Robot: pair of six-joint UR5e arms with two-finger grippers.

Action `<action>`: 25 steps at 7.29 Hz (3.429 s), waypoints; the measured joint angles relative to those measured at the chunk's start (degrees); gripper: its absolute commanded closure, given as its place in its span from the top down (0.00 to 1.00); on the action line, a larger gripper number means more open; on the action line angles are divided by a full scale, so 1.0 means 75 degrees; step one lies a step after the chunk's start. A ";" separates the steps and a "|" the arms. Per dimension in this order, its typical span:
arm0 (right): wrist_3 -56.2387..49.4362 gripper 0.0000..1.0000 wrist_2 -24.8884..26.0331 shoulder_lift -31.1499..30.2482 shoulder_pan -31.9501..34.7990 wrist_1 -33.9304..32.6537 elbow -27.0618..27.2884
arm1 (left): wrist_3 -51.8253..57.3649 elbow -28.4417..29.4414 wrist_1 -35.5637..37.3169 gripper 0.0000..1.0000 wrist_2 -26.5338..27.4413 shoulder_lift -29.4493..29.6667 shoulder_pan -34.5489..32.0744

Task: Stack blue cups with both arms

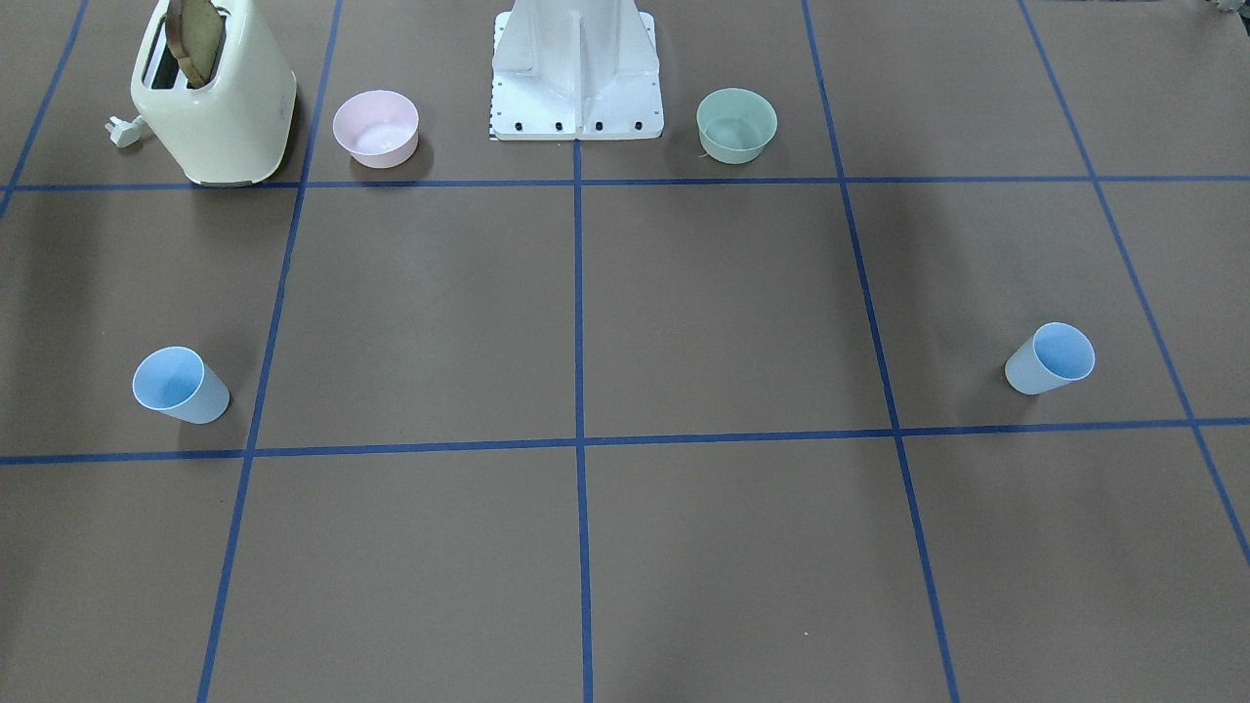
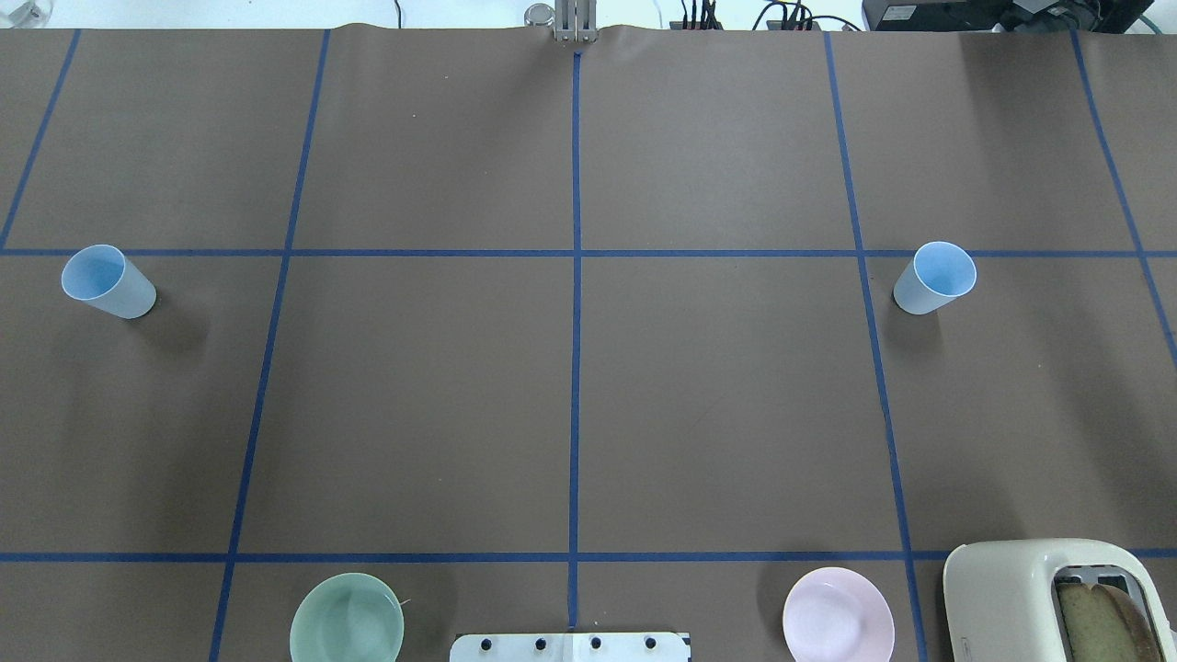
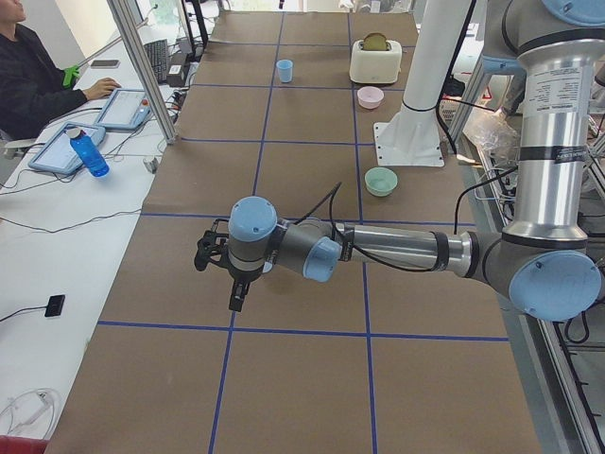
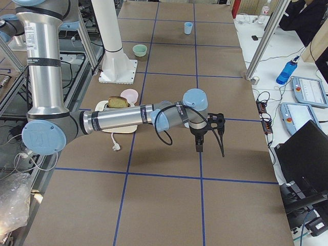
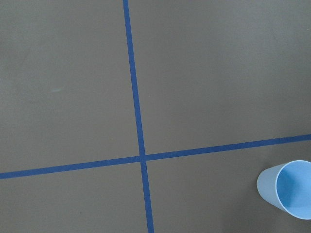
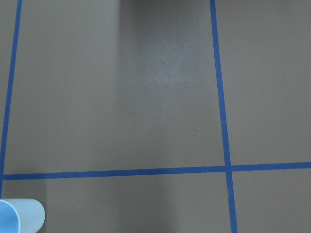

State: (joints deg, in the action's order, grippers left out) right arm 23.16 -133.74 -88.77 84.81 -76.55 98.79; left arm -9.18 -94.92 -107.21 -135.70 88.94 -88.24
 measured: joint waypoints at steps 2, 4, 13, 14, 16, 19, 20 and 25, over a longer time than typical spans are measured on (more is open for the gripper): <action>-0.0005 1.00 -0.0055 -0.0009 0.0000 0.0000 0.0017 | -0.0021 -0.0016 0.0008 0.98 0.0000 -0.0003 0.0008; 0.0004 1.00 0.0051 0.0050 0.0000 0.0015 0.0047 | -0.0036 -0.0069 0.0050 0.98 0.0002 0.0014 0.0011; 0.0856 1.00 0.0376 0.0729 -0.1841 0.0051 0.0207 | -0.1360 0.0481 0.0106 0.98 0.0110 0.1172 0.1405; 0.0892 1.00 0.0406 0.0775 -0.2029 0.0053 0.0197 | -0.1522 0.0499 0.0081 0.98 0.0212 0.1228 0.1629; 0.0936 1.00 0.0289 0.0585 -0.2141 0.0103 0.0262 | -0.1684 0.0540 0.0021 0.98 0.0526 0.1274 0.2017; 0.0986 1.00 0.0241 0.0374 -0.2149 0.0139 0.0528 | -0.1810 0.1082 -0.0578 0.98 0.0594 0.1354 0.2337; 0.0995 1.00 0.0235 0.0374 -0.2147 0.0140 0.0584 | -0.1877 0.1373 -0.0926 0.98 0.0597 0.1379 0.2422; 0.1002 1.00 0.0241 0.0377 -0.2144 0.0129 0.0635 | -0.2899 0.1650 -0.2183 0.98 0.0609 0.1214 0.2828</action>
State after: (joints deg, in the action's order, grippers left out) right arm 30.67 -131.94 -85.94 68.73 -75.59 103.55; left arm -30.92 -82.54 -123.58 -131.14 98.05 -67.03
